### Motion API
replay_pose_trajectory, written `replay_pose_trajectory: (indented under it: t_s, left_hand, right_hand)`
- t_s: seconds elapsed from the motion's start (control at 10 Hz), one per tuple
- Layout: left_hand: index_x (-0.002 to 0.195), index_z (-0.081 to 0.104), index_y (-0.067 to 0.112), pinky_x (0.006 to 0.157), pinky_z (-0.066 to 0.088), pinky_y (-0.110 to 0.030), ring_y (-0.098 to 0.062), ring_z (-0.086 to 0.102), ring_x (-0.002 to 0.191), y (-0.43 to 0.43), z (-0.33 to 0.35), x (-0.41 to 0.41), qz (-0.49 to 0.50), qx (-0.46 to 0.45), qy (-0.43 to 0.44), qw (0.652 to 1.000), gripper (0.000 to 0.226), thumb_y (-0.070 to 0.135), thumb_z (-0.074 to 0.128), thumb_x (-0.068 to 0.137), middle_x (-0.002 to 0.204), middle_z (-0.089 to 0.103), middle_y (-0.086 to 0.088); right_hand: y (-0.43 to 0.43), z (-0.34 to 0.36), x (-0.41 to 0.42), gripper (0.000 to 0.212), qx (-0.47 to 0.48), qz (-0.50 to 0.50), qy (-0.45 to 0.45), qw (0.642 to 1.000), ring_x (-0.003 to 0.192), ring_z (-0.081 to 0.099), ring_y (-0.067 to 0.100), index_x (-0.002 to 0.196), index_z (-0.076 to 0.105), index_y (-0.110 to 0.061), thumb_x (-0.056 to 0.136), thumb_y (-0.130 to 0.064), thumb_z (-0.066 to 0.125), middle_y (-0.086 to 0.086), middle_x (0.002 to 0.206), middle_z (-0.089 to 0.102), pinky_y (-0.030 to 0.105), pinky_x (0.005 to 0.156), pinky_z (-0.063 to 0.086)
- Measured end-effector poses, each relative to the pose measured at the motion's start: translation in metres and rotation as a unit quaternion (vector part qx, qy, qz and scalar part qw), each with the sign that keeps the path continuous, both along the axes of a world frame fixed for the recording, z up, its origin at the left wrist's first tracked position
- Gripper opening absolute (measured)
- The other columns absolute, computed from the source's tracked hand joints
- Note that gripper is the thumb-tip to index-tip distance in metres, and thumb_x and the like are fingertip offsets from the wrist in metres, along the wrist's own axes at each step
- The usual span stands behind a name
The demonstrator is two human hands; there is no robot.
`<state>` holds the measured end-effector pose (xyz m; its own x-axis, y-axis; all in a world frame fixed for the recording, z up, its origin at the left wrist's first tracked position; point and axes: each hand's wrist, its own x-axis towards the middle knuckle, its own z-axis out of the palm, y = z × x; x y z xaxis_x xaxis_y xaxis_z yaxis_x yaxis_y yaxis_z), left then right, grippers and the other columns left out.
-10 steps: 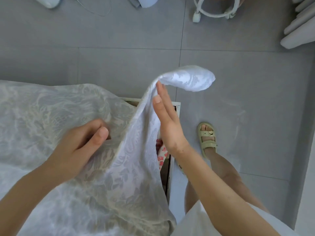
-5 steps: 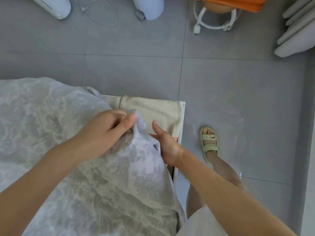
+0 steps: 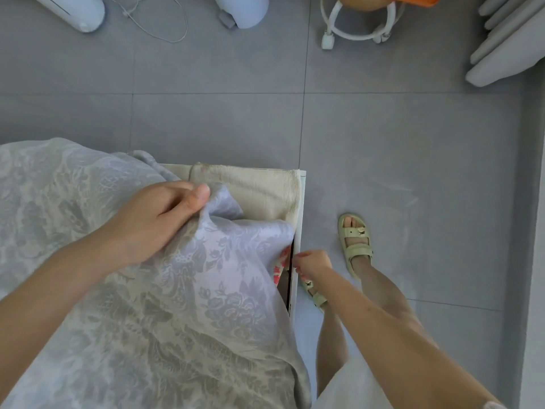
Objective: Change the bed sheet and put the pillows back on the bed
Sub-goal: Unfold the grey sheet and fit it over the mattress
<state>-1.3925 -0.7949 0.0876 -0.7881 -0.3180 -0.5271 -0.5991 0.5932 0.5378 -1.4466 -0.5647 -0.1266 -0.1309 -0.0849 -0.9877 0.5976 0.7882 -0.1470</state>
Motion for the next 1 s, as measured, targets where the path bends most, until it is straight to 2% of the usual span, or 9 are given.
replay_pose_trajectory:
  t_s: [0.2,0.3,0.4,0.5,0.6,0.7,0.8,0.9,1.0]
  left_hand:
    - [0.079,0.068,0.014,0.079,0.046,-0.032,-0.022,0.063,0.083,-0.007,-0.010,0.007,0.033,0.041,0.011,0.999,0.080,0.083,0.029,0.077,0.081,0.066,-0.006]
    - [0.093,0.069,0.025,0.090,0.047,-0.046,-0.024,0.064,0.094,-0.017,-0.025,0.015,0.056,0.031,-0.013,0.998,0.068,0.081,0.032,0.080,0.094,0.069,0.000]
    - [0.103,0.067,0.024,0.091,0.047,-0.054,-0.022,0.064,0.098,-0.027,-0.034,0.023,0.047,0.017,-0.042,0.998,0.060,0.070,0.032,0.090,0.100,0.069,0.003]
    - [0.105,0.066,0.024,0.091,0.048,-0.053,-0.020,0.065,0.098,-0.030,-0.038,0.023,0.045,0.013,-0.052,0.998,0.055,0.065,0.032,0.094,0.101,0.069,0.004]
    - [0.105,0.067,0.027,0.093,0.047,-0.053,-0.020,0.064,0.101,-0.029,-0.036,0.018,0.053,0.012,-0.063,0.997,0.056,0.069,0.032,0.091,0.103,0.069,0.005]
    - [0.101,0.068,0.026,0.096,0.045,-0.052,-0.025,0.062,0.104,-0.021,-0.033,0.007,0.056,0.015,-0.060,0.996,0.069,0.081,0.032,0.081,0.105,0.068,0.000]
    - [0.100,0.066,0.018,0.098,0.042,-0.049,-0.032,0.058,0.108,-0.009,-0.033,-0.008,0.060,0.017,-0.048,0.997,0.093,0.095,0.030,0.061,0.111,0.065,-0.011]
    - [0.093,0.065,0.007,0.093,0.042,-0.047,-0.034,0.059,0.100,-0.002,-0.036,-0.019,0.047,0.019,-0.034,0.998,0.103,0.096,0.028,0.058,0.102,0.066,-0.016]
    - [0.083,0.065,0.005,0.089,0.044,-0.044,-0.028,0.061,0.090,-0.004,-0.038,-0.021,0.035,0.033,-0.030,0.998,0.094,0.090,0.027,0.069,0.088,0.068,-0.011]
  right_hand:
    - [-0.001,-0.020,0.036,0.012,-0.025,-0.067,-0.016,0.997,0.058,0.054,0.018,0.073,0.067,-0.009,0.079,-0.017,0.074,0.008,0.069,0.064,0.024,0.049,0.044]
    - [-0.002,-0.026,0.043,0.016,-0.024,-0.065,0.013,0.998,0.059,0.057,0.017,0.065,0.063,-0.015,0.075,-0.018,0.075,0.003,0.066,0.064,0.032,0.061,0.052]
    - [0.012,-0.025,0.039,0.037,-0.046,-0.004,0.072,0.996,0.050,0.037,0.015,0.054,0.040,-0.016,0.083,-0.022,0.062,-0.002,0.052,0.041,0.029,0.050,0.033]
    - [0.036,-0.023,0.032,0.038,-0.063,0.119,0.169,0.976,0.051,0.035,0.013,0.058,0.032,-0.017,0.088,-0.020,0.054,-0.004,0.055,0.039,0.028,0.048,0.027]
    - [0.038,-0.034,0.038,0.028,-0.028,0.064,0.172,0.983,0.057,0.042,0.015,0.065,0.037,-0.016,0.089,-0.014,0.052,0.001,0.066,0.047,0.028,0.050,0.036]
    - [0.031,-0.038,0.051,0.026,-0.030,-0.057,0.098,0.993,0.059,0.050,0.017,0.068,0.042,-0.016,0.090,-0.020,0.054,0.002,0.066,0.053,0.037,0.060,0.049]
    - [0.044,-0.034,0.063,0.031,-0.068,-0.029,0.044,0.996,0.052,0.045,0.012,0.061,0.045,-0.015,0.087,-0.023,0.060,-0.001,0.056,0.051,0.029,0.052,0.039]
    - [0.057,-0.036,0.065,0.026,-0.082,0.095,0.005,0.992,0.046,0.041,0.012,0.059,0.054,-0.007,0.085,-0.010,0.053,0.007,0.062,0.056,0.022,0.043,0.031]
    - [0.059,-0.040,0.058,0.032,-0.033,0.225,0.044,0.973,0.055,0.048,0.016,0.062,0.052,-0.009,0.092,-0.016,0.047,0.007,0.068,0.058,0.024,0.048,0.035]
